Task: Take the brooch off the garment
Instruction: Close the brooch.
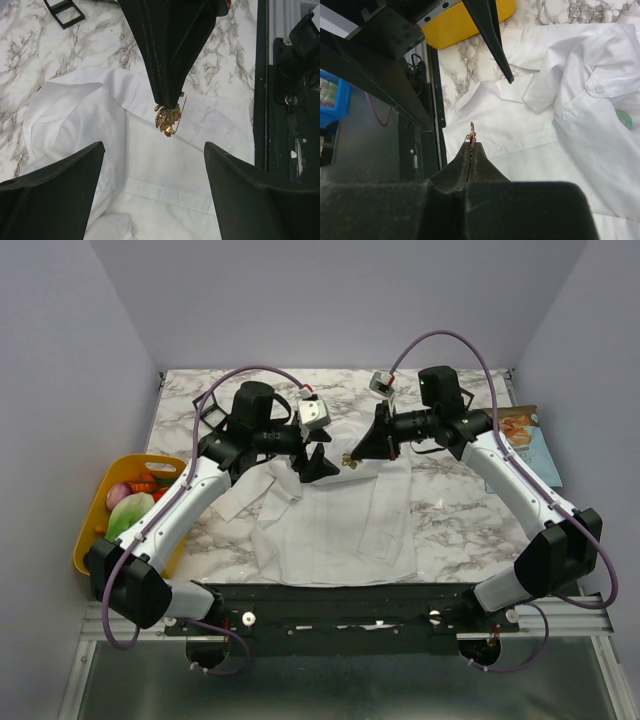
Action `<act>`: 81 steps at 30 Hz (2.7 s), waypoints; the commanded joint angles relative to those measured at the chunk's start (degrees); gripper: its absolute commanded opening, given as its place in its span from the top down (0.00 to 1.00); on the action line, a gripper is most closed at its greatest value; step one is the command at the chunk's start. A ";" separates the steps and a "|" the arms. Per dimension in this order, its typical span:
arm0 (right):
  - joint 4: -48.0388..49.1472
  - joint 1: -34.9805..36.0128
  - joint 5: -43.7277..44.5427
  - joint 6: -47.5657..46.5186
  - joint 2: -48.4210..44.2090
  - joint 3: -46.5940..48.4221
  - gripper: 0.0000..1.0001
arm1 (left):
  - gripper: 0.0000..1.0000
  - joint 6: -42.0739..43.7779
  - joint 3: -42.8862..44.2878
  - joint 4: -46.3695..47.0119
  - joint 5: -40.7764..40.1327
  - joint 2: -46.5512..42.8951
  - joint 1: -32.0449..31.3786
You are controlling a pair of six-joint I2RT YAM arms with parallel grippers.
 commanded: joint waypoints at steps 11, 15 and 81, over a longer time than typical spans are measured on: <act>-4.67 -0.79 -8.30 -5.10 -1.69 -0.60 1.00 | 0.09 0.67 1.06 4.26 2.66 3.19 -2.12; -5.11 -0.87 -8.56 -5.71 -2.04 -0.86 1.00 | 0.09 -1.79 -0.44 7.69 2.92 3.28 -2.12; -5.82 -0.70 -10.67 -6.42 -1.33 -0.86 0.99 | 0.23 -18.93 -9.05 24.75 5.91 3.63 -1.77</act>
